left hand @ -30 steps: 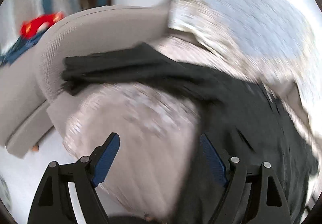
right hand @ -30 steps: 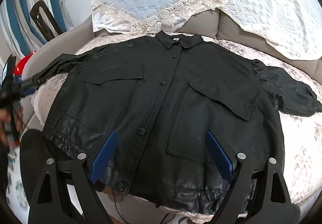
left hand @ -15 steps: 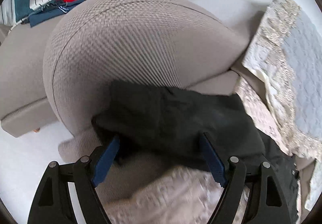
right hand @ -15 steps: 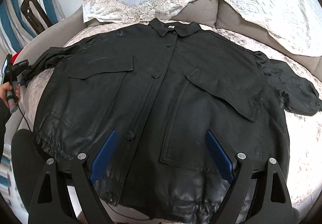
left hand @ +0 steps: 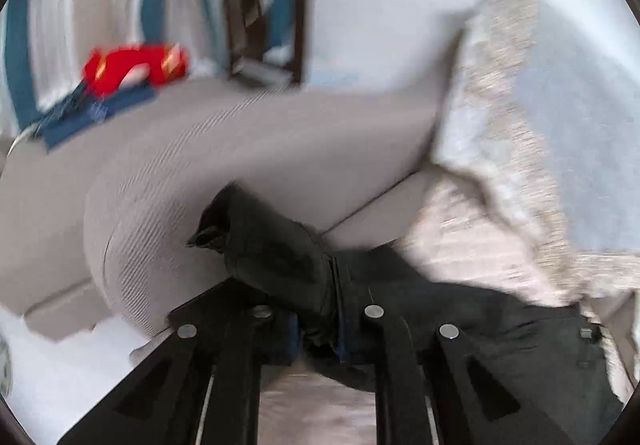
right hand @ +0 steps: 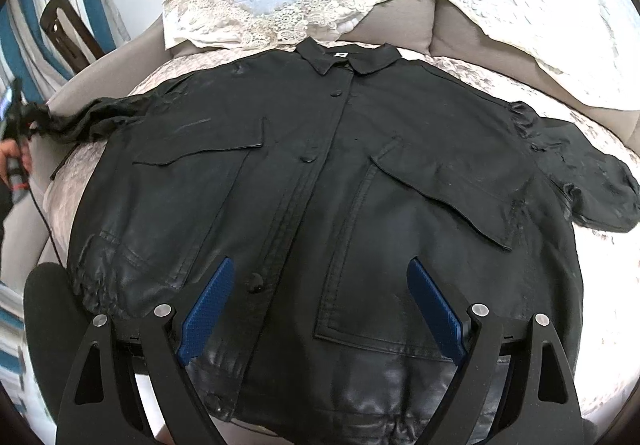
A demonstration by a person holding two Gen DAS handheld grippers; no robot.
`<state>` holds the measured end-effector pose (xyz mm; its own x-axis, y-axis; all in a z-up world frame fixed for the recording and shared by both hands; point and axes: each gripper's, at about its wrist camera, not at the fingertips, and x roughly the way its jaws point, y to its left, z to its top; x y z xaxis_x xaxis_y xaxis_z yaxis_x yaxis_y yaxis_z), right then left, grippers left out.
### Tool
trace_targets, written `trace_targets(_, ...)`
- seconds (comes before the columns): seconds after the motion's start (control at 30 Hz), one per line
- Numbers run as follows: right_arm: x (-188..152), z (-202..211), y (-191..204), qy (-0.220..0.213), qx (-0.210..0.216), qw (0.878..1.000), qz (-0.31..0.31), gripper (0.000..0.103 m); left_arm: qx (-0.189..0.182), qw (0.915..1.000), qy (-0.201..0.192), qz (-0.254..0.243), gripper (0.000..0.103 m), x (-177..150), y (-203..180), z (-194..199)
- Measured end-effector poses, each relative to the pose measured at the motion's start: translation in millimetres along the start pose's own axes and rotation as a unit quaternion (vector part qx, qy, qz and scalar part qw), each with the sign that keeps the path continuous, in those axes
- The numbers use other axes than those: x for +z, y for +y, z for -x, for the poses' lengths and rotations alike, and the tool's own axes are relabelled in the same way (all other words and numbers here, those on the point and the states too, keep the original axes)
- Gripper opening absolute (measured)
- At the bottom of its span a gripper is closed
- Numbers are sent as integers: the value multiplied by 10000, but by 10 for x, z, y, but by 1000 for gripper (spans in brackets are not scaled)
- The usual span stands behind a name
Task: Fold large clothes
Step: 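Grasp the jacket sleeve nearest the left gripper with the left gripper, then fold the held sleeve across the jacket body and open the left gripper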
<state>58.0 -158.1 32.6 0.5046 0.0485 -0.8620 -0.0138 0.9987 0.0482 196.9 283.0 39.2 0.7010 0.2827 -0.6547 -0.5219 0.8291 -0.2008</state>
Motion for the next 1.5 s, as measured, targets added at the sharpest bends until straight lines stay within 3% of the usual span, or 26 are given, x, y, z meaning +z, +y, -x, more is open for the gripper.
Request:
trace_targets(0.1,-10,25,-46,-38,11,10000,-61,89,-514,9971,-348,-430,13,124,-537,447)
trace_targets(0.27,-25,114,-150,-165,26,9997,-200,89,-1627,9803,-368,-1060,13,1,-1721,834)
trace_targets(0.43,-87,216,-311,-242,-58,9989,-387,89,-2261,9615,247,-1539,14,-563,-2901,717)
trace_targets(0.57,-166,283,-496,-202,-235,9979,-570,89,-2554,9361,1153,-2124,21,-1242,-3624,362)
trace_targets(0.63,-192,314,-574,-201,-297,9972,-653,89,-2775,9154,1772,-2314,21,-1560,-3800,199)
trace_targets(0.7,-209,344,-645,-206,-346,9965,-738,89,-3187,8970,2138,-2193,21,-1733,-3781,239)
trace_targets(0.8,-203,346,-700,-209,-317,9957,-843,89,-3611,8816,2035,-2258,24,-1717,-3604,522)
trace_targets(0.83,-184,332,-696,-196,-277,9958,-855,89,-3747,8782,1903,-2285,30,-1649,-3481,635)
trace_targets(0.87,-155,322,-685,-212,-219,9959,-856,89,-3819,8786,1704,-2306,39,-1547,-3335,724)
trace_targets(0.9,-119,318,-666,-252,-148,9959,-855,89,-3754,8846,1492,-2332,44,-1474,-3230,774)
trace_targets(0.93,-79,314,-646,-286,-83,9959,-853,89,-3556,8960,1252,-2346,53,-1354,-3063,791)
trace_targets(1.03,157,281,-545,-447,195,9957,-792,89,-2784,9268,810,-2385,56,-1006,-2699,566)
trace_targets(1.1,384,211,-481,-536,415,9950,-730,89,-2343,9409,847,-2295,56,-864,-2484,319)
trace_targets(1.23,801,-96,-379,-473,728,9940,-665,89,-1895,9456,1559,-2137,53,-1007,-2158,-335)
trace_targets(1.33,1063,-383,-301,-347,903,9931,-663,87,-1659,9374,2054,-2269,53,-1328,-1992,-656)
trace_targets(1.4,1202,-582,-268,-202,957,9929,-677,82,-1689,9378,1869,-2390,53,-1418,-1970,-653)
trace_targets(1.47,1333,-768,-239,-64,1052,9919,-708,67,-1699,9370,1813,-2455,53,-1404,-2014,-619)
trace_targets(1.5,1399,-856,-229,-30,1099,9911,-755,65,-1730,9369,1803,-2443,53,-1377,-2031,-602)
